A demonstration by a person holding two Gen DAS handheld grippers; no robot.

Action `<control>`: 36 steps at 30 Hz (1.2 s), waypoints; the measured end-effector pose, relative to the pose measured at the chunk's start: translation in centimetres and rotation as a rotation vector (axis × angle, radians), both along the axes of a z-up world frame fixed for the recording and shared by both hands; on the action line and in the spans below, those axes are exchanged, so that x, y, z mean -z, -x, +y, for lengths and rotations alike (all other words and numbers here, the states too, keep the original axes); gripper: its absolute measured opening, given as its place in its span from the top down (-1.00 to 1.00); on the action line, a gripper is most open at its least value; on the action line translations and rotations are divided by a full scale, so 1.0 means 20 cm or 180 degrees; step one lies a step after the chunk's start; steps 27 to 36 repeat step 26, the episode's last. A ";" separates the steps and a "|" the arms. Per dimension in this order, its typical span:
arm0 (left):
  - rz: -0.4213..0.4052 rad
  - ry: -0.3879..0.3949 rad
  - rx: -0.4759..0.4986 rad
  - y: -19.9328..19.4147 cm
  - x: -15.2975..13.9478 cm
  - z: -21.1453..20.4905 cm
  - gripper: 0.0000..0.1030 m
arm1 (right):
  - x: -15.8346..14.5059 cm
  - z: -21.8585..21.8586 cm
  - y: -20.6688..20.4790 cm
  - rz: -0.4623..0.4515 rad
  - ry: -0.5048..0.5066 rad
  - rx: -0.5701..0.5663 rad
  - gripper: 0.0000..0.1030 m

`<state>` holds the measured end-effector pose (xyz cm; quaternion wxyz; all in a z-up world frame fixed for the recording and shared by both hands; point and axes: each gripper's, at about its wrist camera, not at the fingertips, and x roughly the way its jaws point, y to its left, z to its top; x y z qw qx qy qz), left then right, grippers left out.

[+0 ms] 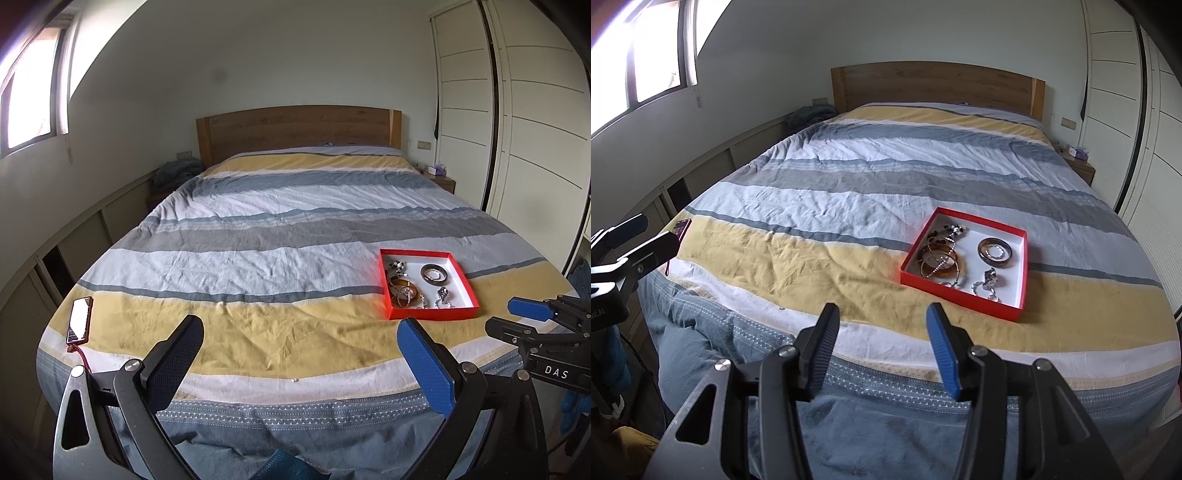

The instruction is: Organize jewelry

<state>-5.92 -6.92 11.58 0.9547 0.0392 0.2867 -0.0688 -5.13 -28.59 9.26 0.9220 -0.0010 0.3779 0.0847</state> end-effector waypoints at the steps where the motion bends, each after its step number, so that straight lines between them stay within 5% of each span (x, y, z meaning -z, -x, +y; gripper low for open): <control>1: 0.0006 0.0001 -0.0003 0.00 0.00 0.00 -0.99 | 0.00 0.00 0.00 -0.0002 0.0002 0.0002 0.03; 36: 0.0186 0.0014 -0.0109 -0.06 0.10 0.03 -0.99 | 0.03 -0.01 -0.01 -0.0027 0.0176 0.0212 -0.06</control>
